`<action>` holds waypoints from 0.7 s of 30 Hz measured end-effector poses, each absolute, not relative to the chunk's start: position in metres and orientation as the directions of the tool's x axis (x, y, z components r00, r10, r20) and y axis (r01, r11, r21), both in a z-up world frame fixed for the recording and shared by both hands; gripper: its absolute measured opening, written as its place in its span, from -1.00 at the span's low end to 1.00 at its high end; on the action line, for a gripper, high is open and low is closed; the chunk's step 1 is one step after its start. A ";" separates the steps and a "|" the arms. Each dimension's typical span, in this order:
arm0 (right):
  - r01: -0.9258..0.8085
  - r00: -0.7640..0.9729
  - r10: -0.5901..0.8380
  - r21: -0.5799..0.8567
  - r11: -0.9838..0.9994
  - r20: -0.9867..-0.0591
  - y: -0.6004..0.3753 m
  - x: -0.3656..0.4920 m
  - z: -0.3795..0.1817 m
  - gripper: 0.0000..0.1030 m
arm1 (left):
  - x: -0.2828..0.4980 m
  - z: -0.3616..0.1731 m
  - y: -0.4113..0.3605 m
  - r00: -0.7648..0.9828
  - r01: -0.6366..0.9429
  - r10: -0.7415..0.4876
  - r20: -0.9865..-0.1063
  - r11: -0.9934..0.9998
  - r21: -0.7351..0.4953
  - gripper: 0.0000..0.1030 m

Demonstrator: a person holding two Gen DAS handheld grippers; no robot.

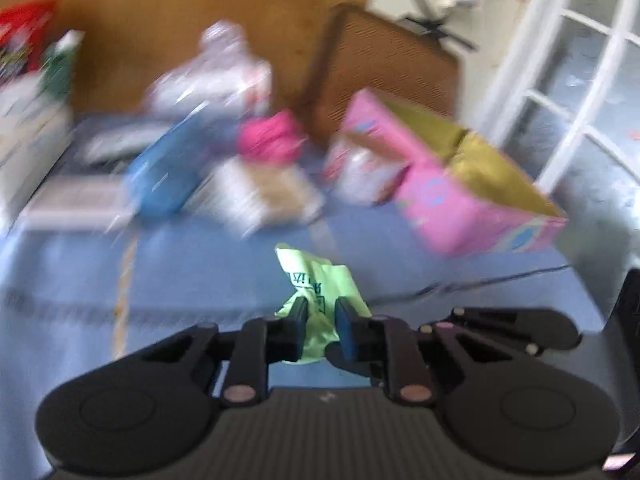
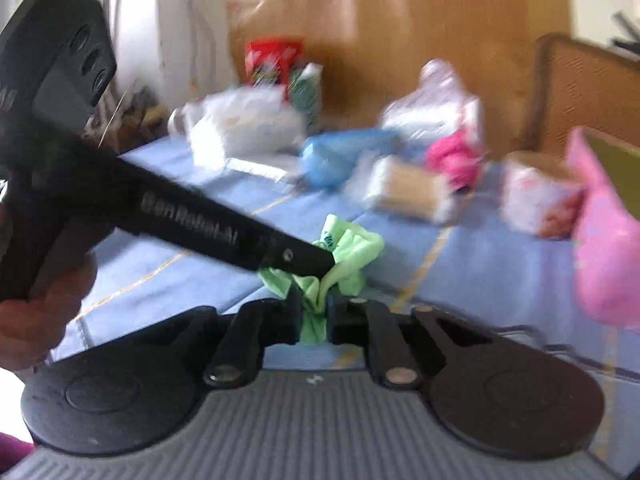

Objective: Organize soft objects
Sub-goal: 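Carry the green cloth into the pink tin and open the left gripper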

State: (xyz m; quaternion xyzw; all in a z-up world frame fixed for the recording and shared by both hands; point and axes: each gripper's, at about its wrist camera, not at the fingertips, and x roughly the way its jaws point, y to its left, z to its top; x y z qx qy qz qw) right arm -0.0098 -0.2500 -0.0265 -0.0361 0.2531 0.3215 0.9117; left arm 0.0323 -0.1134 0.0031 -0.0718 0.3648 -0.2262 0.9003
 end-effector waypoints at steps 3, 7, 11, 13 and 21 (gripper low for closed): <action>-0.513 0.785 0.499 0.065 0.856 -0.367 -0.282 -0.014 -0.005 -0.74 | 0.044 0.036 -0.152 0.646 0.454 -0.520 -0.559 0.850 -0.265 -0.70; -0.350 0.901 0.352 0.055 0.935 -0.254 -0.332 -0.005 0.018 -0.74 | 0.069 0.065 -0.218 0.625 0.576 -0.603 -0.496 0.785 -0.229 -0.67; -0.181 0.951 0.193 0.072 0.981 -0.240 -0.385 0.017 0.022 -0.73 | 0.096 0.064 -0.279 0.611 0.620 -0.625 -0.485 0.759 -0.197 -0.61; -0.094 0.961 0.103 0.044 0.995 -0.257 -0.404 0.032 0.017 -0.68 | 0.105 0.058 -0.297 0.634 0.599 -0.595 -0.494 0.782 -0.173 -0.24; 0.210 0.929 -0.156 0.133 0.969 -0.335 -0.485 0.060 0.002 0.21 | 0.084 0.046 -0.250 0.716 0.525 -0.523 -0.462 0.840 -0.138 -0.12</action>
